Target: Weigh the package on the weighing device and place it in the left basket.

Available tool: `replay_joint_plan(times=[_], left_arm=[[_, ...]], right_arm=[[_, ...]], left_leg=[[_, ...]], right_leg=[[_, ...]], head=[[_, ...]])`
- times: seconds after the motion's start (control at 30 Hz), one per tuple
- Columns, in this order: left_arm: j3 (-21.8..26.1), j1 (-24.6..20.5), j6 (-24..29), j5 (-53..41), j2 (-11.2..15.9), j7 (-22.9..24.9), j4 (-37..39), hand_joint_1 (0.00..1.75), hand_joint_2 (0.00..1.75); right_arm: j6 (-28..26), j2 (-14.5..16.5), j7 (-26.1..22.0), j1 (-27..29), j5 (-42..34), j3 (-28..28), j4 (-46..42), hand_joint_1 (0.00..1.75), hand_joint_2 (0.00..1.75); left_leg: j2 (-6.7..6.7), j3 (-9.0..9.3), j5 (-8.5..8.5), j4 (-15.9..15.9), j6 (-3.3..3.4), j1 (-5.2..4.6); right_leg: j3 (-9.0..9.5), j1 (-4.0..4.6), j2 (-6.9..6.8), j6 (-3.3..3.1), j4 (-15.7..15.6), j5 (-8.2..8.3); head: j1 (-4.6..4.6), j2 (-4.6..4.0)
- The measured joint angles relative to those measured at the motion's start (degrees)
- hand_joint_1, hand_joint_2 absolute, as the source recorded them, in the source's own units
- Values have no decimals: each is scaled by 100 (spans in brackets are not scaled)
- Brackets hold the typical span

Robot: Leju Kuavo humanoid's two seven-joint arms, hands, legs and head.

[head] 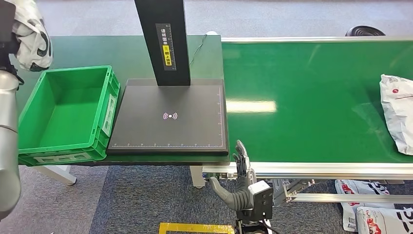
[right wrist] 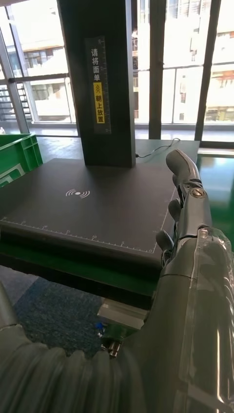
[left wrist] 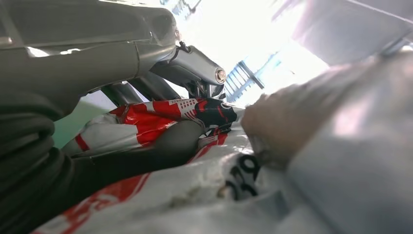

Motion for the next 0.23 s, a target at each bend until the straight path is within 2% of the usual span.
replay_joint_plan(times=[0.23], left_arm=[[-119,307,96,-262,249,-27,216,175,175]], right_arm=[[0,-25,46,-4,28,0,0,0,175]], left_leg=[[0,0,0,0,0,0]], right_leg=[[0,0,0,0,0,-1]], head=[[0,0]])
